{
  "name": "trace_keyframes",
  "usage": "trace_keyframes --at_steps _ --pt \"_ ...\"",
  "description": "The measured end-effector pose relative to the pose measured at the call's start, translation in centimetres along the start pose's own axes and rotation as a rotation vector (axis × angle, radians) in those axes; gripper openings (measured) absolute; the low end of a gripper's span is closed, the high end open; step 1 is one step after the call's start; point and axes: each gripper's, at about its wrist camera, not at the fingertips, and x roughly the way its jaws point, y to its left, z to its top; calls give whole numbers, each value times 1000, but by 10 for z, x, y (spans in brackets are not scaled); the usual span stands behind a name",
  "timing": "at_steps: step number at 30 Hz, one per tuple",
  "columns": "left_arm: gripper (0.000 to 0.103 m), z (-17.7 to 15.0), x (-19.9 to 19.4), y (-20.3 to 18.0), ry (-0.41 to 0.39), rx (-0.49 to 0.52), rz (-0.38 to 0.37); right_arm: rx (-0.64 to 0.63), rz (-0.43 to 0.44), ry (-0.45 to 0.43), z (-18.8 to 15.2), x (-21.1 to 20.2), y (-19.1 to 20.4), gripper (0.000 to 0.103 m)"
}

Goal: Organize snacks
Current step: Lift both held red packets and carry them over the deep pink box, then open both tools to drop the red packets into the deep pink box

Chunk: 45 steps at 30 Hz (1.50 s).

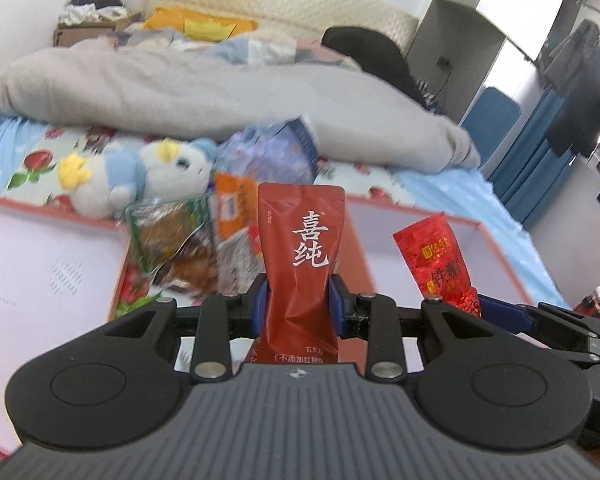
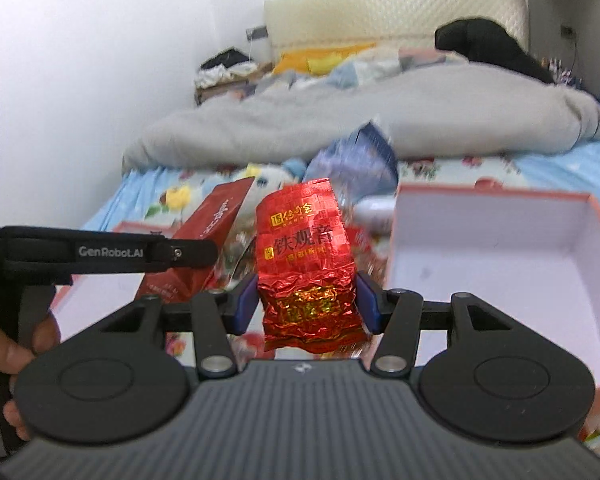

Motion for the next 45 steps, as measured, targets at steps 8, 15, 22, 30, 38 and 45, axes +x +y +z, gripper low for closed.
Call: trace_keyframes --at_steps 8,15,22,30,38,45 --pt "36 38 -13 -42 -59 24 -49 -3 -30 -104 37 -28 -23 55" --pt "36 67 -14 -82 -93 57 -111 -1 -66 -173 59 -48 -44 55" --pt "36 77 2 -122 -86 98 -141 16 -100 -205 67 -55 -73 55" --pt "36 60 66 -156 21 133 -158 90 -159 -127 50 -37 -123 55" --pt "36 25 142 -178 167 189 -143 135 -207 -6 18 0 -163 55" --pt "36 -1 187 -185 266 228 -111 186 -228 110 -13 34 -190 55"
